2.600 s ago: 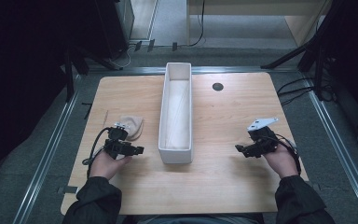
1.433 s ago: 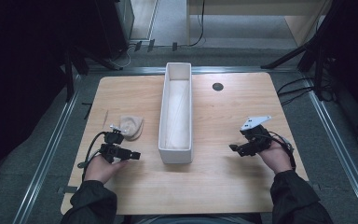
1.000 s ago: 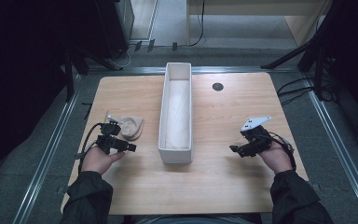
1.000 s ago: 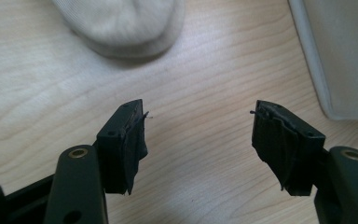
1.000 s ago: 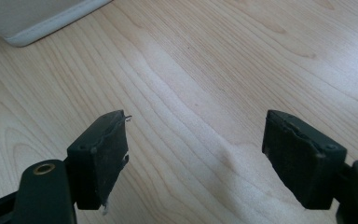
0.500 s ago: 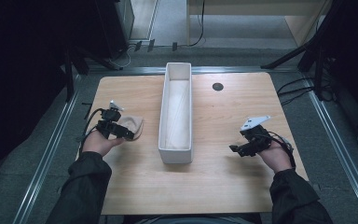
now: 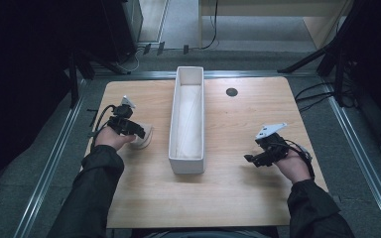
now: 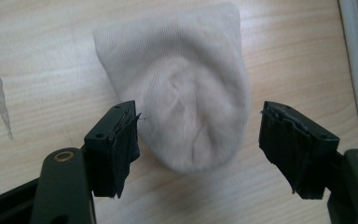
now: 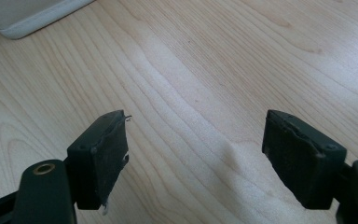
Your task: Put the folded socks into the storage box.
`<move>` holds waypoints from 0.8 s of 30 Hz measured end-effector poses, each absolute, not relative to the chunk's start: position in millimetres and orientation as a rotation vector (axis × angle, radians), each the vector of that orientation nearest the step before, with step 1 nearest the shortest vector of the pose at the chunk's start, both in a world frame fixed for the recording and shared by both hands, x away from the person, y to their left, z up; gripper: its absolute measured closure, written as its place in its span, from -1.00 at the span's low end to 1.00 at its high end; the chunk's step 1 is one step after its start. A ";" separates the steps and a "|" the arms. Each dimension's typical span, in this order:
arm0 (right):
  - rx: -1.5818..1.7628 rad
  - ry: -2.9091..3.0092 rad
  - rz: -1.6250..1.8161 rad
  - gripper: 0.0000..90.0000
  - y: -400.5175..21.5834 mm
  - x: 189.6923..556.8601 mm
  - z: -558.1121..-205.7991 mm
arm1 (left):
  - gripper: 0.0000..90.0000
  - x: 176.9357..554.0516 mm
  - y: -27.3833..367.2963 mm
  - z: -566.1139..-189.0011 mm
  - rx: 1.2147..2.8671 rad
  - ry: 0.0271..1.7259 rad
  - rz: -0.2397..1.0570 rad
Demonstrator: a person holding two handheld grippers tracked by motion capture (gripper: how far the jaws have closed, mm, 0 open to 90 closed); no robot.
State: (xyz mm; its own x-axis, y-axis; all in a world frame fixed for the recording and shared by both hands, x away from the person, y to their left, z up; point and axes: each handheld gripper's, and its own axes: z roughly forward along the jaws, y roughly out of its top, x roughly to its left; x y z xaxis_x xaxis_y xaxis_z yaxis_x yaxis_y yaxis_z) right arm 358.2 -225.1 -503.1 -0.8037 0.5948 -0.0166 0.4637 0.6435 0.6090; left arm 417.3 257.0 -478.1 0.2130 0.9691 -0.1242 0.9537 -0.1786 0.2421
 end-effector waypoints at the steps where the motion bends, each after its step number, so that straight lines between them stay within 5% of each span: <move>1: 0.860 2.649 0.888 -0.50 -225.1 358.1 -503.0 | -0.36 419.7 256.9 -478.6 2.223 1.827 0.078; 16: 0.861 2.644 0.893 -0.50 -226.4 358.4 -502.7 | -0.26 436.4 250.3 -506.8 2.226 1.927 0.025; 24: 0.870 2.647 0.888 -0.50 -225.0 359.0 -502.7 | 0.35 432.1 254.8 -508.3 2.115 1.916 -0.023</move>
